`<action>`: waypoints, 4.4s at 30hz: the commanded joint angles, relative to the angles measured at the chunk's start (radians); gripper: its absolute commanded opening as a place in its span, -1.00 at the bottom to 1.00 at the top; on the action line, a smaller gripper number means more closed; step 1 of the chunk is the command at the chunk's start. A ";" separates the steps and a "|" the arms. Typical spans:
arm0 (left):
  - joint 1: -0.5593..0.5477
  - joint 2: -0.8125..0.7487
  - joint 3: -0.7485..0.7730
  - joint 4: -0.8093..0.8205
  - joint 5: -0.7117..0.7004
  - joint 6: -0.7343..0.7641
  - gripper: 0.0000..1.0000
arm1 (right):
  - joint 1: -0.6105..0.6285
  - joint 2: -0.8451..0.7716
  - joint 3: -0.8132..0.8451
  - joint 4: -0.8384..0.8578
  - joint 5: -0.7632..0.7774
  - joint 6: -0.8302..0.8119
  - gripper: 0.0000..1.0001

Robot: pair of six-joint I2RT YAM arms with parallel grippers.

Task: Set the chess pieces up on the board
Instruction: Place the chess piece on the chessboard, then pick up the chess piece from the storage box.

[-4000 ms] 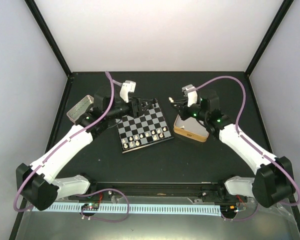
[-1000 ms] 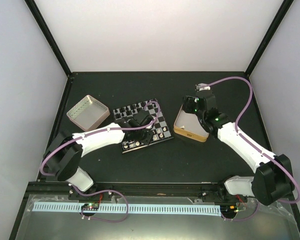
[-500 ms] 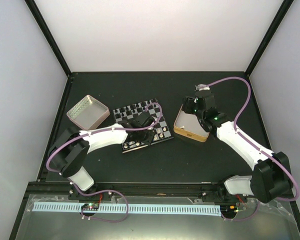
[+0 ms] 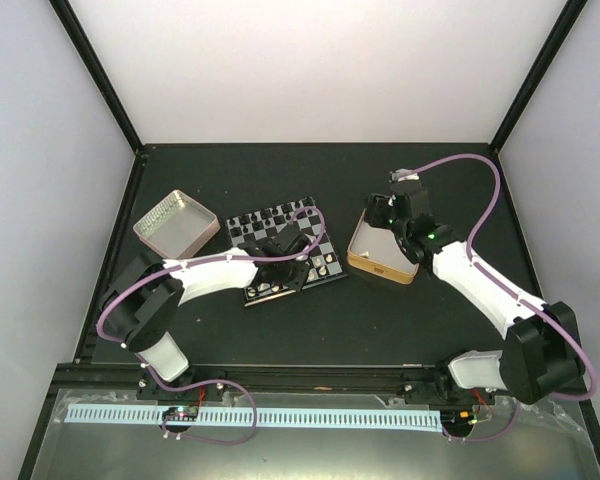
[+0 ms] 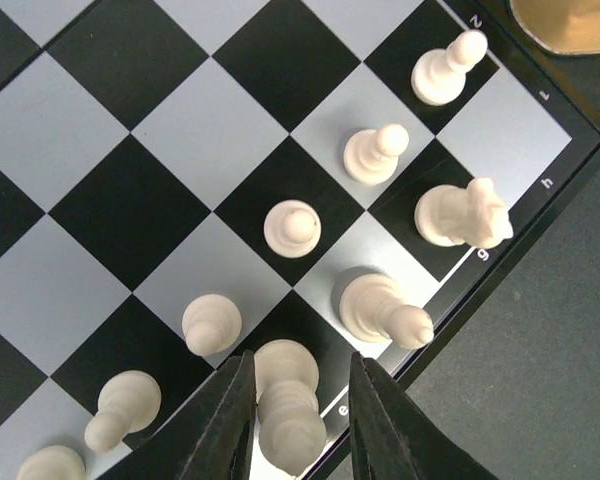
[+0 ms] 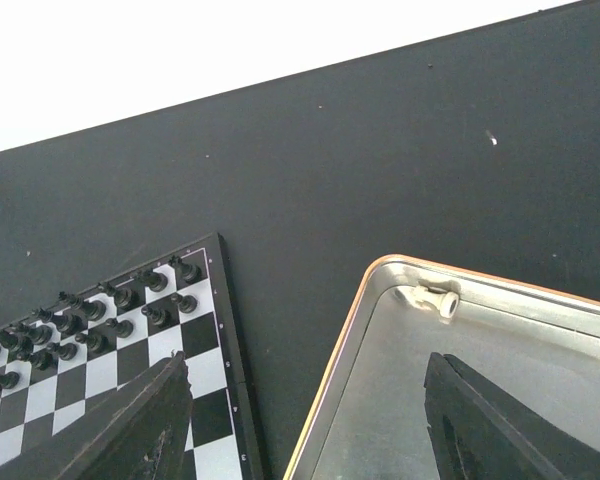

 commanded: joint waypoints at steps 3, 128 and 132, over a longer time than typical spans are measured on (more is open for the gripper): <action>-0.006 -0.047 -0.006 -0.004 -0.002 -0.008 -0.42 | -0.009 0.002 0.006 0.002 -0.002 0.020 0.29; 0.271 -0.456 -0.055 0.039 0.195 -0.137 -0.25 | -0.072 0.651 0.327 -0.476 -0.059 -0.071 -0.37; 0.271 -0.456 -0.054 0.039 0.196 -0.137 -0.25 | -0.072 0.656 0.332 -0.470 -0.054 -0.061 -0.57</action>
